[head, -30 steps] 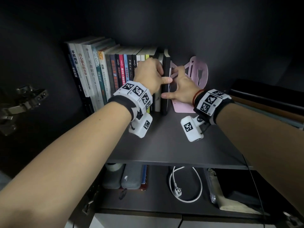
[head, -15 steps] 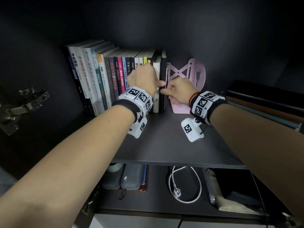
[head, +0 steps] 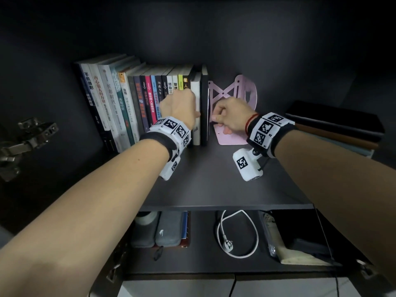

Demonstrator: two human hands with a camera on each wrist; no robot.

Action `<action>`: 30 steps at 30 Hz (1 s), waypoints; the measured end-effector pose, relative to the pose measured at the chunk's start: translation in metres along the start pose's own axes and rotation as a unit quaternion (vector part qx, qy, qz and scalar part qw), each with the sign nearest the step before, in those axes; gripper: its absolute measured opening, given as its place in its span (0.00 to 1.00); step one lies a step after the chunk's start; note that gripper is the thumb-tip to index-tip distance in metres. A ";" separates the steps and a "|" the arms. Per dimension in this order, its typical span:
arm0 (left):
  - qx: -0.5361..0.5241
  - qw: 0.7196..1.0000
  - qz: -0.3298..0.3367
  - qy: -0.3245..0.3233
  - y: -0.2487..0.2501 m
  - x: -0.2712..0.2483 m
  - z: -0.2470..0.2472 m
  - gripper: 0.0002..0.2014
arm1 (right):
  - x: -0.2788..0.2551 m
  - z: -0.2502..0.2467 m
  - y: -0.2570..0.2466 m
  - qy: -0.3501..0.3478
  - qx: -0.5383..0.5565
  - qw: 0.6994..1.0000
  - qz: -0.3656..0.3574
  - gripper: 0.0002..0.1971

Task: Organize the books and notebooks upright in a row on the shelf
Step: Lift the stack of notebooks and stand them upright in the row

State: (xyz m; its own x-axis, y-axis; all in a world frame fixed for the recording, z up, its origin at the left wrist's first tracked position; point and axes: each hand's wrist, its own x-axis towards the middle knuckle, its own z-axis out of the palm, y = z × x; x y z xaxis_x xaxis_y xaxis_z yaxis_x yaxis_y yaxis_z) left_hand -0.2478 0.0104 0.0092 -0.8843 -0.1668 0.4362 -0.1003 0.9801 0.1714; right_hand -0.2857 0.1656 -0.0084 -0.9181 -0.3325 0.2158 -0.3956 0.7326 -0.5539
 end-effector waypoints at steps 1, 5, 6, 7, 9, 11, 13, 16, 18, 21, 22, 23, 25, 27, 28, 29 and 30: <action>0.001 1.000 0.000 -0.001 0.005 -0.002 -0.001 0.07 | -0.004 -0.008 0.002 0.010 -0.004 1.000 0.004 0.07; -0.100 0.992 0.027 -0.068 0.045 -0.006 -0.004 0.09 | -0.024 -0.052 0.016 0.086 -0.017 0.996 0.029 0.07; -0.147 0.984 0.037 -0.090 0.058 -0.008 -0.003 0.10 | -0.030 -0.065 0.022 0.108 -0.024 0.993 0.038 0.08; -0.196 0.973 0.043 -0.115 0.071 -0.010 -0.002 0.10 | -0.037 -0.077 0.029 0.133 -0.029 0.989 0.050 0.08; -0.279 0.941 0.049 -0.185 0.102 -0.014 0.004 0.11 | -0.052 -0.104 0.052 0.197 -0.049 0.975 0.087 0.07; -0.338 0.907 0.024 -0.252 0.128 -0.018 0.016 0.10 | -0.064 -0.125 0.082 0.230 -0.103 0.957 0.141 0.09; -0.379 0.873 -0.006 -0.306 0.151 -0.022 0.029 0.10 | -0.077 -0.142 0.112 0.190 -0.164 0.942 0.222 0.22; -0.410 0.848 -0.035 -0.335 0.175 -0.024 0.047 0.14 | -0.095 -0.157 0.153 0.137 -0.190 0.901 0.366 0.45; -0.404 0.849 -0.035 -0.338 0.188 -0.024 0.053 0.20 | -0.103 -0.164 0.177 0.158 -0.140 0.876 0.434 0.51; -0.397 0.855 -0.030 -0.333 0.206 -0.021 0.054 0.34 | -0.111 -0.170 0.200 0.181 -0.002 0.882 0.436 0.41; -0.396 0.856 -0.034 -0.330 0.211 -0.021 0.054 0.42 | -0.112 -0.170 0.205 0.166 0.047 0.890 0.422 0.34; -0.394 0.858 -0.042 -0.328 0.218 -0.020 0.053 0.49 | -0.112 -0.171 0.210 0.159 0.094 0.892 0.412 0.30; -0.398 0.855 -0.072 -0.325 0.230 -0.019 0.054 0.61 | -0.114 -0.172 0.217 0.162 0.186 0.883 0.401 0.27; -0.412 0.845 -0.100 -0.325 0.241 -0.018 0.059 0.67 | -0.116 -0.173 0.225 0.164 0.244 0.873 0.390 0.20; -0.424 0.836 -0.108 -0.331 0.247 -0.017 0.063 0.68 | -0.117 -0.173 0.226 0.158 0.268 0.868 0.387 0.14; -0.439 0.827 -0.116 -0.332 0.249 -0.015 0.070 0.69 | -0.118 -0.173 0.226 0.150 0.277 0.868 0.384 0.10; -0.450 0.819 -0.128 -0.330 0.251 -0.010 0.083 0.70 | -0.118 -0.173 0.228 0.145 0.281 0.869 0.381 0.09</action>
State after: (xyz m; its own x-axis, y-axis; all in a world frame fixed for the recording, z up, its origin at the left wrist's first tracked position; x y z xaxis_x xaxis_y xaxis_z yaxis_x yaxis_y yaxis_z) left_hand -0.3020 0.2675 -0.0254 -0.9705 0.0319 -0.2388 -0.2072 0.3953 0.8949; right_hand -0.2716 0.4747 -0.0206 -0.9079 0.3457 -0.2371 0.3301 0.2410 -0.9127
